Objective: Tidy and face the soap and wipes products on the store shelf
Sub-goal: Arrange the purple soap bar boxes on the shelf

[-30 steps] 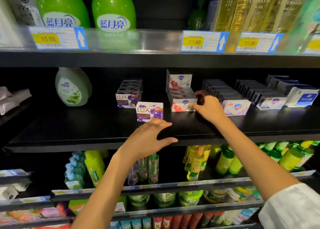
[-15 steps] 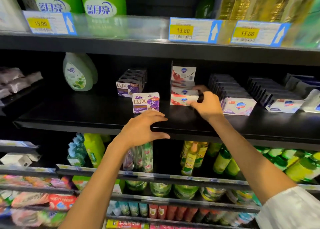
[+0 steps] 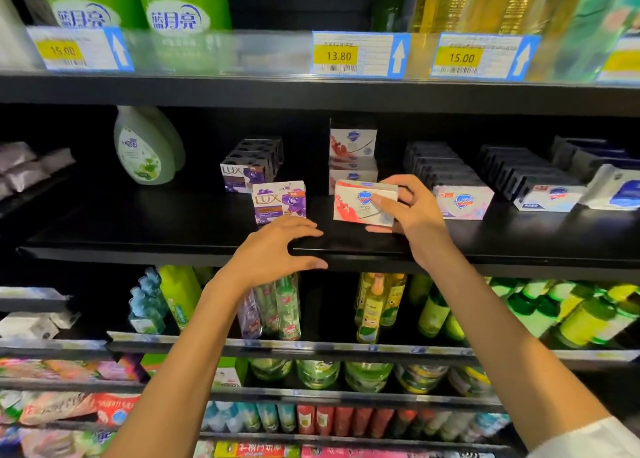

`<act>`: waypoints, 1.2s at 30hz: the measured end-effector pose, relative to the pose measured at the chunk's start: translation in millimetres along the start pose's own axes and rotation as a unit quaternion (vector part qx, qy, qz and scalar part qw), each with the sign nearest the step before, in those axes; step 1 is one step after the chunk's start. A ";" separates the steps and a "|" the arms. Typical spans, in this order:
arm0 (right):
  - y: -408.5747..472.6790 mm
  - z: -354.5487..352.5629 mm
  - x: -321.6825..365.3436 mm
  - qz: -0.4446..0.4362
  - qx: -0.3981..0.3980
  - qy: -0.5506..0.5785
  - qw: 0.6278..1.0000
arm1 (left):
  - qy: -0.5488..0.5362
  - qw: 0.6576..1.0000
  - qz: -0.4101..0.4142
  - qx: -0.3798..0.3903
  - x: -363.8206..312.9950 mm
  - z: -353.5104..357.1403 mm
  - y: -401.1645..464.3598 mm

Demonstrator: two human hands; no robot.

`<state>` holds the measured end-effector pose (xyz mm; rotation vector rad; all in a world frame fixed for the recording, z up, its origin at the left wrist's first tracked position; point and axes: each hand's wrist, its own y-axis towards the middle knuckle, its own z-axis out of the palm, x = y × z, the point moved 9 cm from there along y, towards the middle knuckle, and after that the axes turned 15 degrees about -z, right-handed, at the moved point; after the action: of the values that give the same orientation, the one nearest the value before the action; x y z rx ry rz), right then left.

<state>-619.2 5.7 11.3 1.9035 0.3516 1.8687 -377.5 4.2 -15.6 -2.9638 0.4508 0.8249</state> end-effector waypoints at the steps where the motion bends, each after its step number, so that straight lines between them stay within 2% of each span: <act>1: -3.0 0.6 -0.5 0.001 -0.002 0.007 1.000 | -0.025 1.000 0.007 -0.007 1.3 -2.2 -0.8; 4: -6.8 -0.5 -2.8 0.004 -0.006 0.032 0.999 | -0.174 0.981 0.019 -0.079 3.8 -20.4 -7.9; 7: -6.7 -1.7 -2.5 0.003 -0.006 0.036 0.999 | -0.278 0.934 0.003 -0.222 17.5 -45.6 -22.7; 10: -7.8 1.1 -1.6 0.012 0.006 0.033 0.999 | -0.285 0.906 -0.034 -0.310 35.6 -63.2 -28.1; 12: -8.8 3.2 -2.1 0.024 0.016 0.033 0.999 | -0.251 0.903 -0.067 -0.341 45.3 -73.9 -23.3; 15: -9.8 5.3 -0.7 0.044 0.023 0.038 0.998 | -0.226 0.920 -0.125 -0.294 55.5 -73.5 -2.3; 18: -12.5 6.9 2.3 0.051 0.024 0.036 0.998 | -0.267 0.935 -0.131 -0.195 54.1 -62.3 15.2; 20: -16.3 6.3 5.7 0.053 0.023 0.041 0.997 | -0.261 0.940 -0.146 -0.164 57.2 -57.0 22.7; 23: -25.2 2.9 9.2 0.059 0.014 0.045 0.997 | -0.248 0.936 -0.152 -0.198 63.3 -59.0 23.1; 28: -44.5 -5.4 14.9 0.060 -0.019 0.055 0.997 | -0.296 0.921 -0.135 -0.214 55.4 -61.0 7.7; 36: -87.3 -44.6 39.5 0.019 -0.058 0.080 0.995 | -0.426 0.888 -0.098 -0.144 8.4 -37.0 -27.3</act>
<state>-650.3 106.4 3.2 1.7006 0.2526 2.0254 -344.3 24.1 10.7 -2.4093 -0.0300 2.1243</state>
